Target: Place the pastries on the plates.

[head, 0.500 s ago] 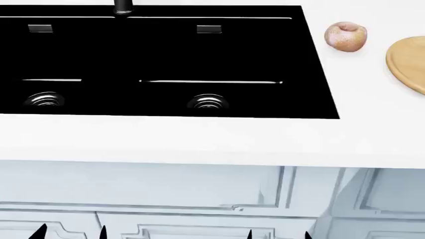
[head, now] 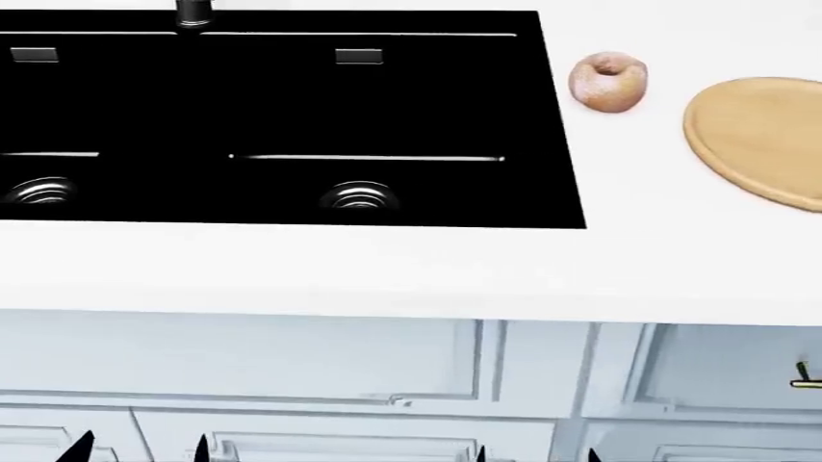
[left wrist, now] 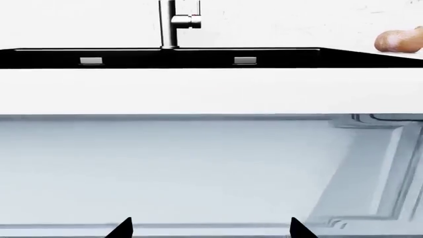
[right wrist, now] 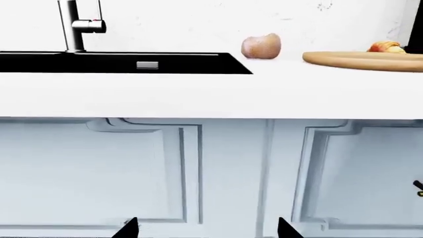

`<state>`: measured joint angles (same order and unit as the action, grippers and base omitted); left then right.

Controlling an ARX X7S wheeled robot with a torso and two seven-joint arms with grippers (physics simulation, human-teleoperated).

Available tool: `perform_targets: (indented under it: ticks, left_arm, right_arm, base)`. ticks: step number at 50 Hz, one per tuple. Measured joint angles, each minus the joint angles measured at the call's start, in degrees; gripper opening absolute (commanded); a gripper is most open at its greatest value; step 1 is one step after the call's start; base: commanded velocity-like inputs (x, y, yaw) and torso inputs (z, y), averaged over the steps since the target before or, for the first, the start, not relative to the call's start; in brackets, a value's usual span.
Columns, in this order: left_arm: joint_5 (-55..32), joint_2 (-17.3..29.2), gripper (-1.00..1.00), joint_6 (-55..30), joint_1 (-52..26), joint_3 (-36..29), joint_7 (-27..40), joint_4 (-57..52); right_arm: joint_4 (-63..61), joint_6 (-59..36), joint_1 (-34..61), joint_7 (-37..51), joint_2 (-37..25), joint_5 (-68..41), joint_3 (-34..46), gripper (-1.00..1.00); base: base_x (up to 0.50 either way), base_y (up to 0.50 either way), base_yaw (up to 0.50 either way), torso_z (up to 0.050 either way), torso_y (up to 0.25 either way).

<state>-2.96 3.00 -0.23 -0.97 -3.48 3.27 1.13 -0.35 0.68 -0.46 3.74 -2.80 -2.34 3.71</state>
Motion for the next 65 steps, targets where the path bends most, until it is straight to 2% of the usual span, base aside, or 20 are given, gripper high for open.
perform_targets:
  ticks: [62,65]
  left_arm:
    - [-4.45,3.79,1.00,0.13,-0.83,-4.76,4.31,0.59]
    - [-4.70,3.65,1.00,0.01,-0.96,-5.04,4.45,0.56]
  right_arm:
    - [0.70,0.82,0.74,4.72,-4.18,-3.56,4.94,1.00]
    - [0.66,0.86,0.75,4.99,-4.48,-3.61,4.97,1.00]
  base:
    - [0.00,-0.50,0.00,0.000,0.000]
    - [0.00,-0.04,0.00,0.000,0.000]
